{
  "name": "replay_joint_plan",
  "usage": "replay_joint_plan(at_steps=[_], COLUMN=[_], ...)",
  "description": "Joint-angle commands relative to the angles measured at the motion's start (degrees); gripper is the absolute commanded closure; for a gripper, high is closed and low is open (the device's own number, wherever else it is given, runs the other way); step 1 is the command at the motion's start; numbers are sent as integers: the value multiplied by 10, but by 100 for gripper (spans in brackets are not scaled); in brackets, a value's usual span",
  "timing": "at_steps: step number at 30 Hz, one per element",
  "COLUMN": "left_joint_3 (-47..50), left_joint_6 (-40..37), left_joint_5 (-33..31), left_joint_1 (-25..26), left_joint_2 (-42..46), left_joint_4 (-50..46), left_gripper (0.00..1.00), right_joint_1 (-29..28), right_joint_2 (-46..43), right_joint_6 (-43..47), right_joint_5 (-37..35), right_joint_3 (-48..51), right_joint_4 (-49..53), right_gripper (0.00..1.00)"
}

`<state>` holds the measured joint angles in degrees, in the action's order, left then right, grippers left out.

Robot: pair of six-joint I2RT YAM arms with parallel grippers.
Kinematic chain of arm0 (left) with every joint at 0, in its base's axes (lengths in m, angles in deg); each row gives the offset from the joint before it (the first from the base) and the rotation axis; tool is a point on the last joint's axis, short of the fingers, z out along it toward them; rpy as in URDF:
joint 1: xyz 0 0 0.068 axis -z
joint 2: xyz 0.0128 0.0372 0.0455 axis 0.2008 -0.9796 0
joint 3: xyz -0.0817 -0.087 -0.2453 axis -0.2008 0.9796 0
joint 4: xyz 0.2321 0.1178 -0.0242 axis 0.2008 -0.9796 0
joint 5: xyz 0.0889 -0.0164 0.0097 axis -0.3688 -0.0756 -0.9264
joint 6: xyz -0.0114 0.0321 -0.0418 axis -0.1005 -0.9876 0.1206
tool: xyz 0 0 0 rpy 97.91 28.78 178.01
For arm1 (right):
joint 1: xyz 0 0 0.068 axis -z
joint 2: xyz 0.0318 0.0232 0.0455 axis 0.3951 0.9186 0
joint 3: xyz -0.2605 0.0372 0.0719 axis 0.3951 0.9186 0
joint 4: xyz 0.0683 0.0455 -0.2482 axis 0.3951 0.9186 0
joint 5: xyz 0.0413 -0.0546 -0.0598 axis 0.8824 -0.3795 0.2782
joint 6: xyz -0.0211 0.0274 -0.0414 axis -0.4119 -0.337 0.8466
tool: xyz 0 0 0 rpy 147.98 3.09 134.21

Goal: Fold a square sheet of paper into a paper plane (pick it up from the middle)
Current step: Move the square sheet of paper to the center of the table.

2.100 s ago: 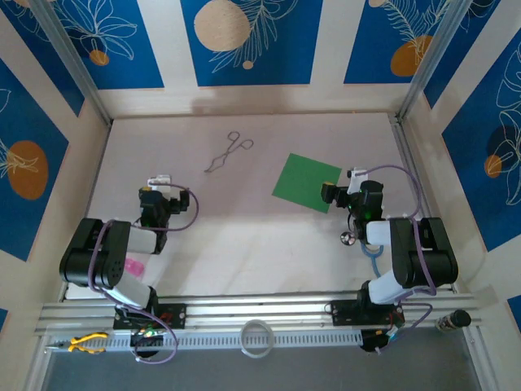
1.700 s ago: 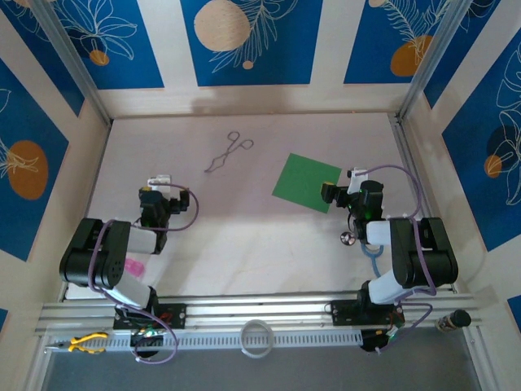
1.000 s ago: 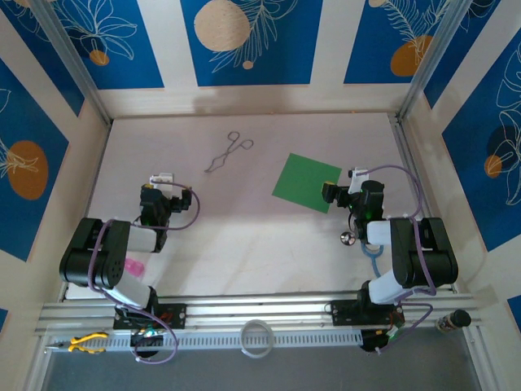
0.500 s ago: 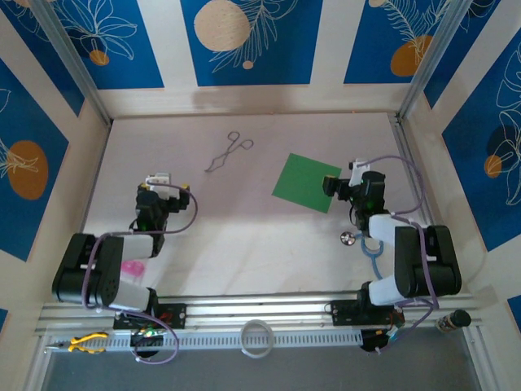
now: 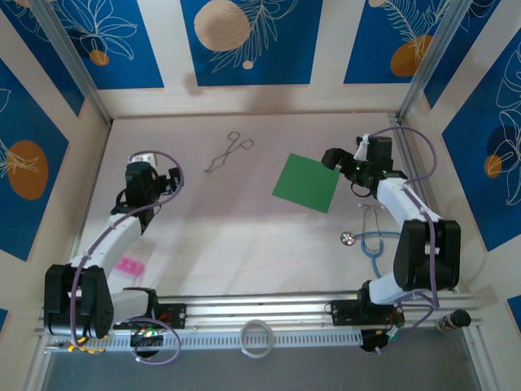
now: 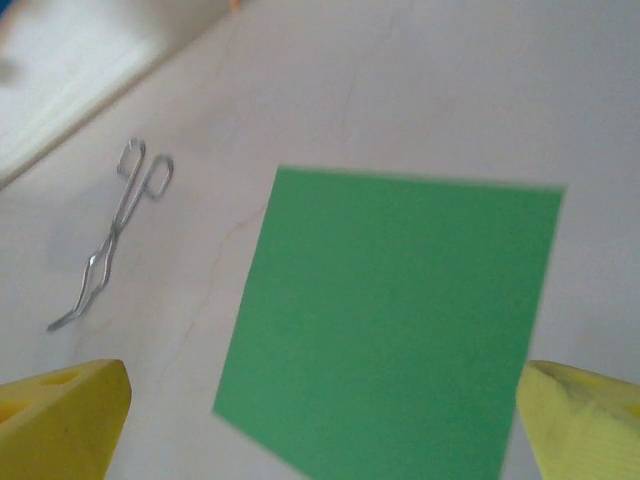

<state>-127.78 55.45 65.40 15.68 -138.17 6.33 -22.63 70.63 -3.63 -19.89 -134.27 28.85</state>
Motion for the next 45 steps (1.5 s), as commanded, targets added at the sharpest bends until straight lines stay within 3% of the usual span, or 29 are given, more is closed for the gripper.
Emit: replay_joint_plan(at_steps=[1,4,8,15,18,24,34,39,45], left_joint_3=[-24,-30,-53,-33,-23,-12,-25,-21,-16], left_joint_6=[82,148,214,243,242,230,209,205,204], left_joint_5=[131,205,251,246,255,247,225,218,215], left_joint_1=[-8,-8,13,64,74,78,78,78,78], left_joint_2=[-7,-23,-46,-29,-22,6,32,48,63], left_joint_4=[-102,-95,-129,-133,-139,-160,-204,-209,-218], left_gripper=[0,0,0,0,0,0,0,0,0], right_joint_1=[-24,-44,-69,-90,-99,-130,-186,-245,-325], right_joint_2=[50,96,157,234,268,313,306,275,252], right_joint_6=[-54,-62,-58,-53,-36,-9,18,19,-41], right_joint_5=[48,38,9,3,14,-31,-32,-1,18], right_joint_3=[-57,-96,-153,-218,-243,-266,-225,-170,-125], right_joint_4=[104,137,179,213,237,280,299,270,233], right_gripper=[0,3,5,9,12,12,13,13,13])
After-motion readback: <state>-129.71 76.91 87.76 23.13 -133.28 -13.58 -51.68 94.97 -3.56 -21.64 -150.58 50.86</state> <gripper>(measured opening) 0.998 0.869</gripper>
